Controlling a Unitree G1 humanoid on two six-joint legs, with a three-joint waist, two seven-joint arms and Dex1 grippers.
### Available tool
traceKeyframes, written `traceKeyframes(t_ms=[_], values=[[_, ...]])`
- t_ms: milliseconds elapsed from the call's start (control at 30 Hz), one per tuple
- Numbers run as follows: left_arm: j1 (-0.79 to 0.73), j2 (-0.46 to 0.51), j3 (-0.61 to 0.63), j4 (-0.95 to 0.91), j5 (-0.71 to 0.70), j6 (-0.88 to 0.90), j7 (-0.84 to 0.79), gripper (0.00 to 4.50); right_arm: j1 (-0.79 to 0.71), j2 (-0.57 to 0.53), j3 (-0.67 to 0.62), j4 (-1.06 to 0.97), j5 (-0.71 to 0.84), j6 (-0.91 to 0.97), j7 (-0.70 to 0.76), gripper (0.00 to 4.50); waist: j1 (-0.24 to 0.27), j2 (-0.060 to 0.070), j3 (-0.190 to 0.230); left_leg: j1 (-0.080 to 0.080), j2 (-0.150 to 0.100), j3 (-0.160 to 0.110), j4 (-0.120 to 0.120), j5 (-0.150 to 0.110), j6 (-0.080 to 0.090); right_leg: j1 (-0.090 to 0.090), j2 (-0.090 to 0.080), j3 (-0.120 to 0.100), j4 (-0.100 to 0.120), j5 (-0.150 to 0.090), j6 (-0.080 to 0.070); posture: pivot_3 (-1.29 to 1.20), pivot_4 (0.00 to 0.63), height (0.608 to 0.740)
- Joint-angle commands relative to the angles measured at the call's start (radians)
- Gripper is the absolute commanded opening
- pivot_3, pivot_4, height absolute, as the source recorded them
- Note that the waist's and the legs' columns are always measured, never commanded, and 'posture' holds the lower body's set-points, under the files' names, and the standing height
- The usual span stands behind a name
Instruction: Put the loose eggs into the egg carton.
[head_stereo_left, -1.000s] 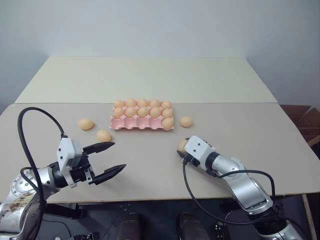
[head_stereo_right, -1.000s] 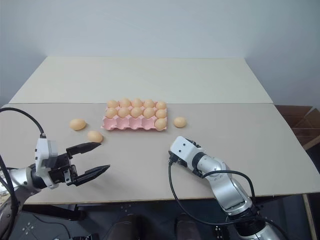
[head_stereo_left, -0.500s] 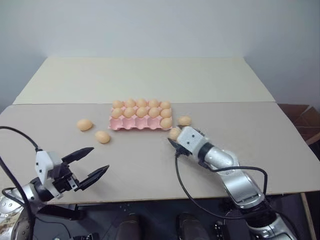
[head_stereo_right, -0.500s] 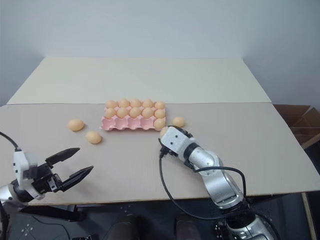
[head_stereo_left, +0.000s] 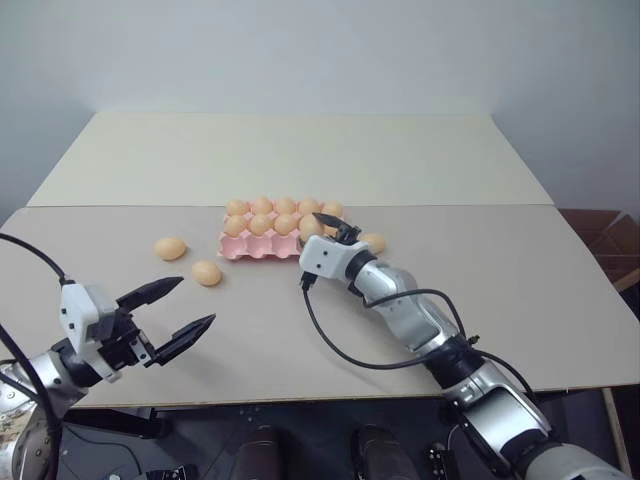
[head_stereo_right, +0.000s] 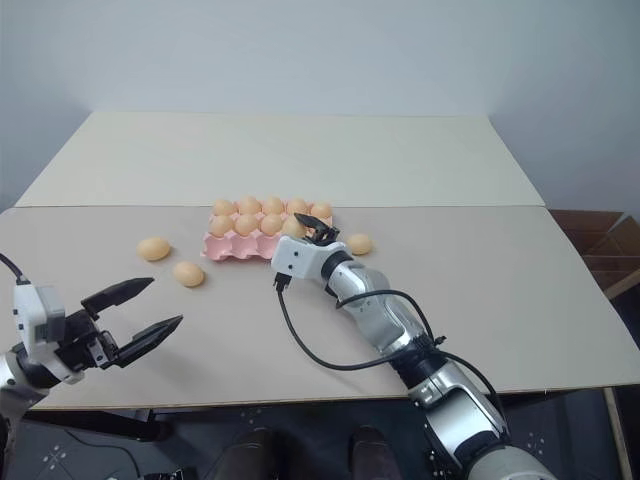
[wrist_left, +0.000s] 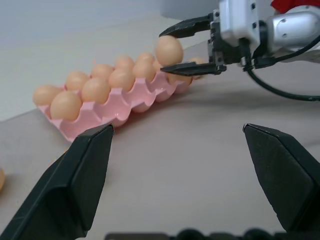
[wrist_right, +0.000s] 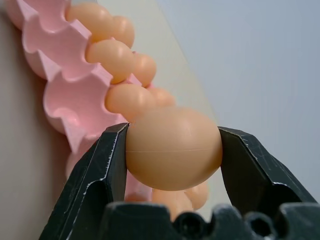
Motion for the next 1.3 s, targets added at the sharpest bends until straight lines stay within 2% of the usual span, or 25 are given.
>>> traceKeyframes(t_ms=[33,533,733,1100,1300], values=[[-0.025,0.013,-0.003,-0.047,-0.024,0.012,0.011,4.50,-0.034,0.000,-0.020,0.039,-0.016,-0.056,-0.005,2.58,-0.002,0.000,0.000,0.000,0.000,0.000,0.000,0.000,0.000,0.000,0.000,0.000,0.000,0.000,0.000,0.00,0.150,0.740],[-0.051,0.010,-0.031,-0.057,-0.018,0.021,0.031,4.50,-0.092,0.031,-0.006,0.171,-0.053,-0.118,0.030,2.58,-0.025,0.000,0.000,0.000,0.000,0.000,0.000,0.000,0.000,-0.001,0.000,0.000,0.002,0.000,0.000,0.00,0.150,0.740],[-0.049,0.009,-0.034,-0.062,-0.018,0.021,0.040,4.50,-0.092,0.048,-0.013,0.171,-0.051,-0.117,0.043,4.48,-0.025,0.000,0.000,0.001,0.001,-0.001,0.000,0.000,0.000,-0.001,0.000,0.000,0.002,0.000,0.000,0.00,0.150,0.740],[-0.067,0.006,-0.043,-0.054,-0.016,0.019,0.052,4.50,-0.094,0.061,-0.064,0.064,0.004,-0.083,0.100,4.48,-0.025,0.000,0.000,0.000,0.001,-0.001,0.000,0.000,0.000,-0.001,0.000,0.000,0.002,0.000,-0.001,0.00,0.150,0.740],[-0.080,0.004,-0.051,-0.046,-0.013,0.014,0.052,4.50,-0.061,0.103,-0.120,-0.136,0.140,0.047,0.242,4.48,-0.023,0.000,0.000,-0.003,0.001,-0.001,0.000,0.000,0.000,-0.005,0.000,0.000,0.003,0.000,0.000,0.00,0.150,0.740]])
